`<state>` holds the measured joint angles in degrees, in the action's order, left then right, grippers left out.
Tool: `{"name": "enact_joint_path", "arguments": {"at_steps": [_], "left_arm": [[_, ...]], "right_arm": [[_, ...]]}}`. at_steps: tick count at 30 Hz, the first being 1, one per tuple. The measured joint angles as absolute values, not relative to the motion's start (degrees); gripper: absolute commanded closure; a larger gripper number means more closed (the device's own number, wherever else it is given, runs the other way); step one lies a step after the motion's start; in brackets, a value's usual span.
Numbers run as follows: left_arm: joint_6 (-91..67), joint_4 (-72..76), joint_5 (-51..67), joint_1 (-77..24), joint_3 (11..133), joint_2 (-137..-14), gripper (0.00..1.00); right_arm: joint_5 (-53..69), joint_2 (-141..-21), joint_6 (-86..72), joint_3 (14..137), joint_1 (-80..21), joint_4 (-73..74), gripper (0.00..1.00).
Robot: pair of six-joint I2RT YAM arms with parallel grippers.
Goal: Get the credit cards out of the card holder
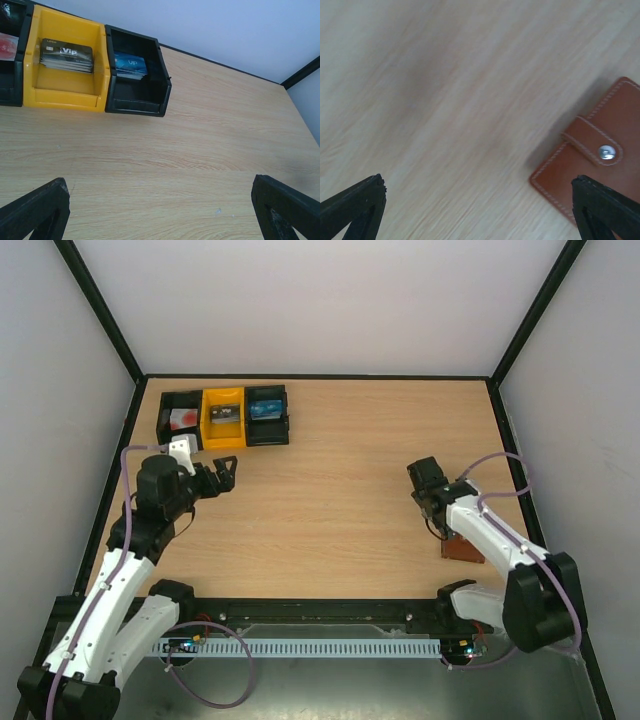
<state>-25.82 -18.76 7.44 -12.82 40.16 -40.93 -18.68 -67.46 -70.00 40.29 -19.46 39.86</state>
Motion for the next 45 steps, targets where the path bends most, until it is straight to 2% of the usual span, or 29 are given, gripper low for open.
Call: {"name": "enact_joint_path", "arguments": {"at_steps": [7,21,29,45], "left_arm": [[-25.26,-18.81,6.31,-12.82,40.16,-40.64,0.0],[-25.04,-18.81,4.78,-12.82,40.16,-40.03,0.0],[-25.06,-18.81,3.81,-12.82,40.16,-39.99,0.0],[-25.1,-18.81,2.92,-12.82,40.12,-39.35,0.0]], "right_arm": [[-19.68,-72.86,-73.21,38.72,-13.3,41.58,0.02],[-24.34,-71.4,-76.95,33.21,-3.95,39.44,0.01],[-24.1,-71.5,-75.9,31.55,-3.42,34.04,0.0],[-20.47,-75.18,-68.1,30.89,-3.38,31.29,0.08]]}}
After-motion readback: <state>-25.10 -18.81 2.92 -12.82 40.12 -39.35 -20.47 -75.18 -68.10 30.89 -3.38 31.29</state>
